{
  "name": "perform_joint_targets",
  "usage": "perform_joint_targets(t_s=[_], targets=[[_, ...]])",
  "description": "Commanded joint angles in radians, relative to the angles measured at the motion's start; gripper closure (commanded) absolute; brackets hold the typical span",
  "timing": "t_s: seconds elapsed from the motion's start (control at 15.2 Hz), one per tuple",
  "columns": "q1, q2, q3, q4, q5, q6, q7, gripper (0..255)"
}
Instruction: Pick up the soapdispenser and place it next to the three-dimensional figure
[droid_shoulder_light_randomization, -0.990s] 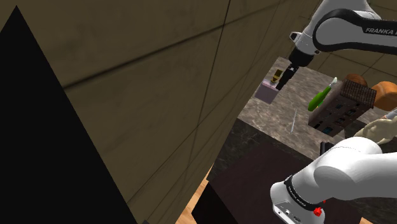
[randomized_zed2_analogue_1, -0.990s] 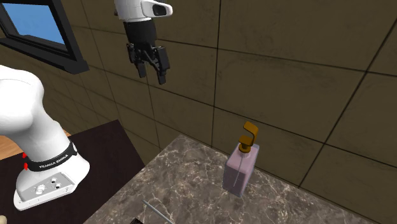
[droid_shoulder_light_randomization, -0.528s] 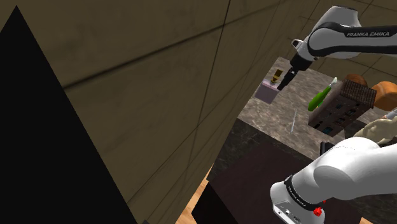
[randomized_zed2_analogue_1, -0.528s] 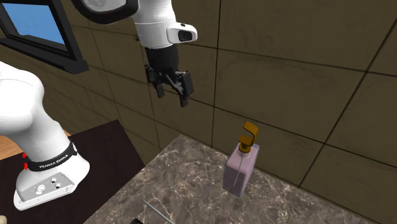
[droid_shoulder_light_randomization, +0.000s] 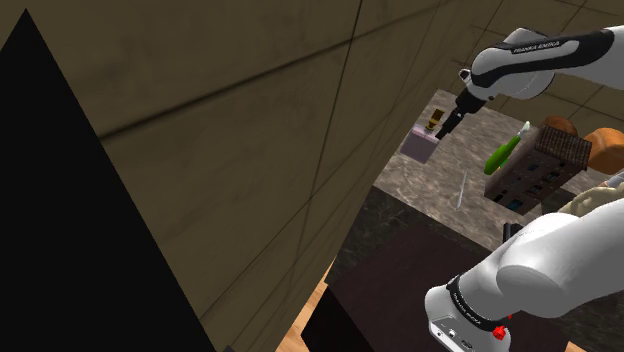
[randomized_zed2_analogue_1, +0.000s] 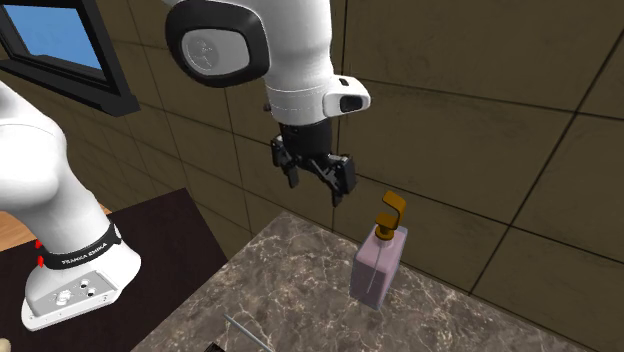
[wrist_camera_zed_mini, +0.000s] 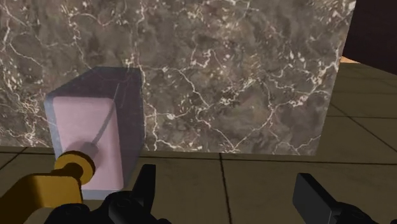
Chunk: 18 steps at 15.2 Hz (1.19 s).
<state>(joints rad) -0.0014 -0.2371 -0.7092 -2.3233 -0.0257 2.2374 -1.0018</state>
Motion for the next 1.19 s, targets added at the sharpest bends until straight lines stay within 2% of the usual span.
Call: perform_joint_targets(t_s=[0.0,0.13,0.26,0.4,0.53,0.59,1.12], targets=[[0.024,0.088,-0.062,0.045,0.092,0.028,-0.109,0],[0.038,0.194,-0.112,0.103,0.216,0.036,-0.230,0],[0.026,0.312,-0.137,0.172,0.355,0.024,-0.357,0],[-0.021,0.427,-0.128,0.248,0.485,-0.003,-0.470,0],[-0.089,0.532,-0.098,0.331,0.590,-0.037,-0.557,0],[-0.121,0.571,-0.080,0.365,0.624,-0.051,-0.585,0],[-0.147,0.641,-0.031,0.355,0.699,0.008,-0.629,0]])
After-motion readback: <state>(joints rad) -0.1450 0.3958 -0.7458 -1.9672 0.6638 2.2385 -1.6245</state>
